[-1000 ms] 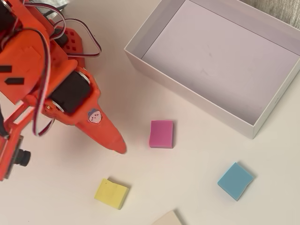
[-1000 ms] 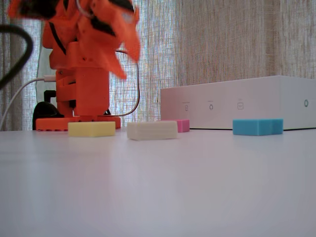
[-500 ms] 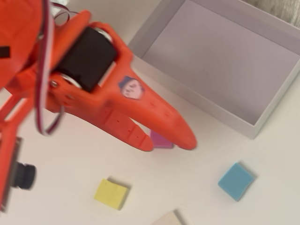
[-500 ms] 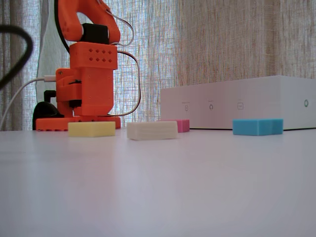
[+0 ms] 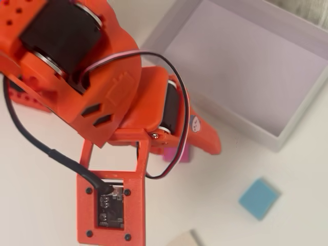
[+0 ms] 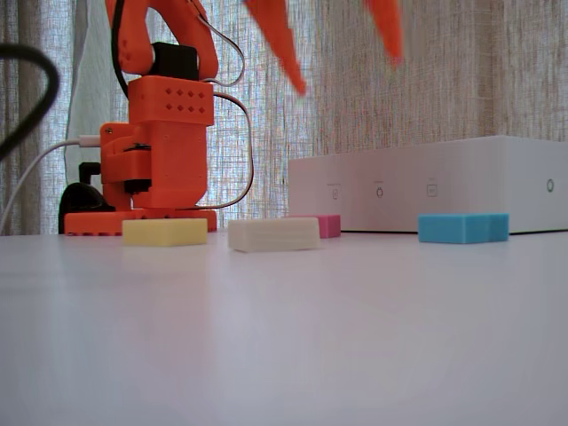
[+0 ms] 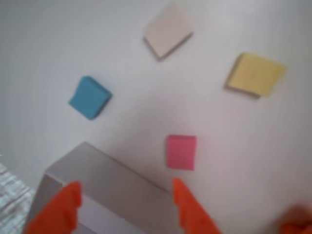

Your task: Grasp the pink cuboid and put it in the bin.

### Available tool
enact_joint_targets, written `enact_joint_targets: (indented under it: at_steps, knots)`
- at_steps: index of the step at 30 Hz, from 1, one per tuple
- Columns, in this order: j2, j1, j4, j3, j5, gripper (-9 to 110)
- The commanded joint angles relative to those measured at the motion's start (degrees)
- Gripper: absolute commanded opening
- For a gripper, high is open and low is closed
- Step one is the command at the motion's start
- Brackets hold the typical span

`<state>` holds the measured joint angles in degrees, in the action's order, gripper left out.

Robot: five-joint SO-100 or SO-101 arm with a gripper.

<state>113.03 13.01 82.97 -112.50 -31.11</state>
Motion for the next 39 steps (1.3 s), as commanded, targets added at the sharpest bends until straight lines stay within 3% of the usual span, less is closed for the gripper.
enact_joint_targets:
  at_steps: [1,21,39]
  knots:
    - [3.25,0.88,-0.79,-2.72,-0.7,24]
    - [2.2,-2.11,-14.06,-21.27,-2.55,29]
    - [-5.98,1.41,-21.97,-23.2,-2.02,28]
